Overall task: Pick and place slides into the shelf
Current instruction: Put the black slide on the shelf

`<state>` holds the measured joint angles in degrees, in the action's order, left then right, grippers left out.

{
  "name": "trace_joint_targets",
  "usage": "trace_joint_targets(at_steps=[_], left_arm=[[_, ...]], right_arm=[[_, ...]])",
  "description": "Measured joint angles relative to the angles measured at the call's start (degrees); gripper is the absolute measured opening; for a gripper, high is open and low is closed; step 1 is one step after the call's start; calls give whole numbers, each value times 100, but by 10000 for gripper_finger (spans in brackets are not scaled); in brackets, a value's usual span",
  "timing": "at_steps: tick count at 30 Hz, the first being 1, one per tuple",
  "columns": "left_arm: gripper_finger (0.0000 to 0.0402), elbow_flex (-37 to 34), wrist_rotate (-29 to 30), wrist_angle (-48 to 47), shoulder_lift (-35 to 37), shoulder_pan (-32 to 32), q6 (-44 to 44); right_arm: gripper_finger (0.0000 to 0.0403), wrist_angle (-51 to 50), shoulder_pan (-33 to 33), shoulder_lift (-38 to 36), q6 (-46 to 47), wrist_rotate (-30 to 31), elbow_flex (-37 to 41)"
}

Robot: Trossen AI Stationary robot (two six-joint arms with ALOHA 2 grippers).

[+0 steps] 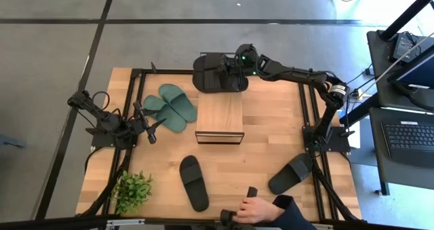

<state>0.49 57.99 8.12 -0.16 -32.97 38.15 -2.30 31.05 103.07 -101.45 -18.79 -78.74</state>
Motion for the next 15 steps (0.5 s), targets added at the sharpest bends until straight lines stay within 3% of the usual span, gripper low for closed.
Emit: trace_joint_targets(at_steps=[5, 15], left_arm=[[168, 0, 0, 1, 0, -1, 0], [168, 0, 0, 0, 0, 0, 0]], right_arm=[[157, 144, -2, 0, 282, 134, 0], [159, 136, -2, 0, 481, 455, 0]])
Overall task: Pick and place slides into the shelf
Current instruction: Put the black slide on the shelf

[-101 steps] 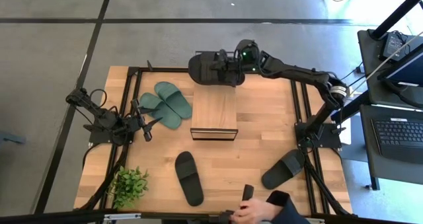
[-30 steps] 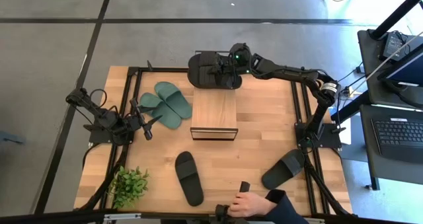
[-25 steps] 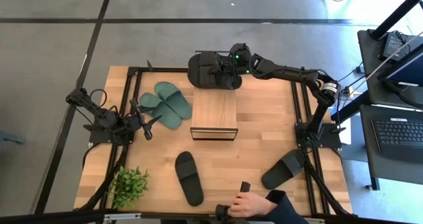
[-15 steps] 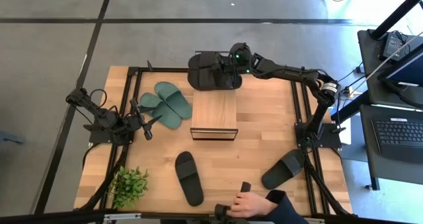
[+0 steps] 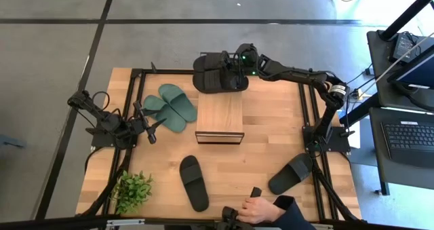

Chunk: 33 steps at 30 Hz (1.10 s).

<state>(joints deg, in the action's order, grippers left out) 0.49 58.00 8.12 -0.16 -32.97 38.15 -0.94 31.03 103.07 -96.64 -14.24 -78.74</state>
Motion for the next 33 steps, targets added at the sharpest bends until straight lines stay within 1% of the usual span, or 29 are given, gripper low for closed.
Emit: trace_joint_targets(at_steps=[12, 18, 23, 25, 30, 33], left_arm=[[168, 0, 0, 0, 0, -2, 2], [168, 0, 0, 1, 1, -1, 2], [168, 0, -2, 0, 0, 0, 2], [168, 0, 0, 0, 2, -1, 2], [168, 0, 0, 0, 0, -2, 2], [168, 0, 0, 0, 0, -1, 2]], right_arm=[[159, -13, -43, -1, 176, 2, 0], [159, -32, -90, -7, 186, 199, 0], [159, -56, -120, -9, 277, 216, -17], [159, -325, -122, -9, 432, 219, -170], [159, -1617, -122, -9, 796, 217, -890], [159, -2153, -122, -9, 1020, 214, -1217]])
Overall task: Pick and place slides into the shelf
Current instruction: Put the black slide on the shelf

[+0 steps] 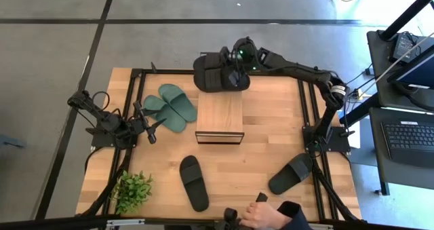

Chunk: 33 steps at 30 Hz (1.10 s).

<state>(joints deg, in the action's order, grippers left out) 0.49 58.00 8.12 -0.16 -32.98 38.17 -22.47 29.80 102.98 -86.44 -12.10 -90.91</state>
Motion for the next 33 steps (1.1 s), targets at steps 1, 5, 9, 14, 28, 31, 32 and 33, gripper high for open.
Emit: trace_joint_targets(at_steps=[1, 5, 9, 14, 28, 31, 32, 33], left_arm=[[168, 0, 0, 0, 2, 0, 0], [168, 0, 0, 0, 0, -1, 0], [168, 0, 0, 0, 1, -1, 0], [168, 0, 0, 0, 0, 1, -8], [168, 0, 0, 0, 0, 0, -11], [168, 0, 0, 0, 0, -1, -9], [168, 0, 0, 0, 0, 0, -9], [168, 0, 0, 0, 2, 0, -9]], right_arm=[[159, -106, 0, 0, 82, 0, -53], [159, -184, 0, 0, 199, 1, -74], [159, -299, 1, 0, 296, -3, -71], [159, -305, -2, 0, 467, -26, -68], [159, -385, -4, -22, 1112, 775, -66], [159, -651, -22, -87, 1320, 847, -113], [159, -840, -24, -105, 1452, 857, -180], [159, -1021, -33, -110, 1613, 857, -286]])
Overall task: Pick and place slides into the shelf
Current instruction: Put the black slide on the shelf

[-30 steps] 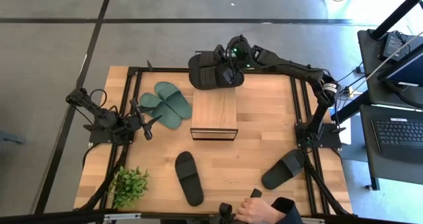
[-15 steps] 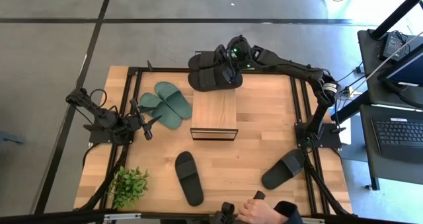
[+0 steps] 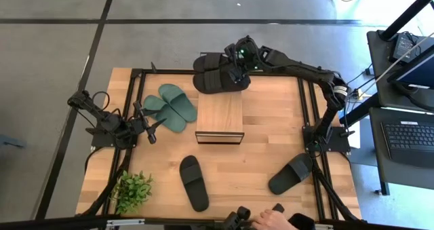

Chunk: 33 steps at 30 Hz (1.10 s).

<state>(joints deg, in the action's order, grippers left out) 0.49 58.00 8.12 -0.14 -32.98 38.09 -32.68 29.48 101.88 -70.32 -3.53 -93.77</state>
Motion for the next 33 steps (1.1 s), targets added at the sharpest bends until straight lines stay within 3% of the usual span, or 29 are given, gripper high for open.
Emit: trace_joint_targets(at_steps=[8, 15, 28, 33], left_arm=[[168, 0, -7, 0, -2, 0, 0], [168, 0, -11, 0, 0, -1, 0], [168, 0, -24, 0, 0, 0, -28], [168, 0, -25, 0, -1, -1, -39]], right_arm=[[159, -1551, -145, -52, 1353, -369, -848], [159, -1770, -605, -13, 1713, -1256, -892], [159, -1330, -1148, 593, 2207, -1260, -891], [159, -1334, -1176, 818, 2522, -843, -889]])
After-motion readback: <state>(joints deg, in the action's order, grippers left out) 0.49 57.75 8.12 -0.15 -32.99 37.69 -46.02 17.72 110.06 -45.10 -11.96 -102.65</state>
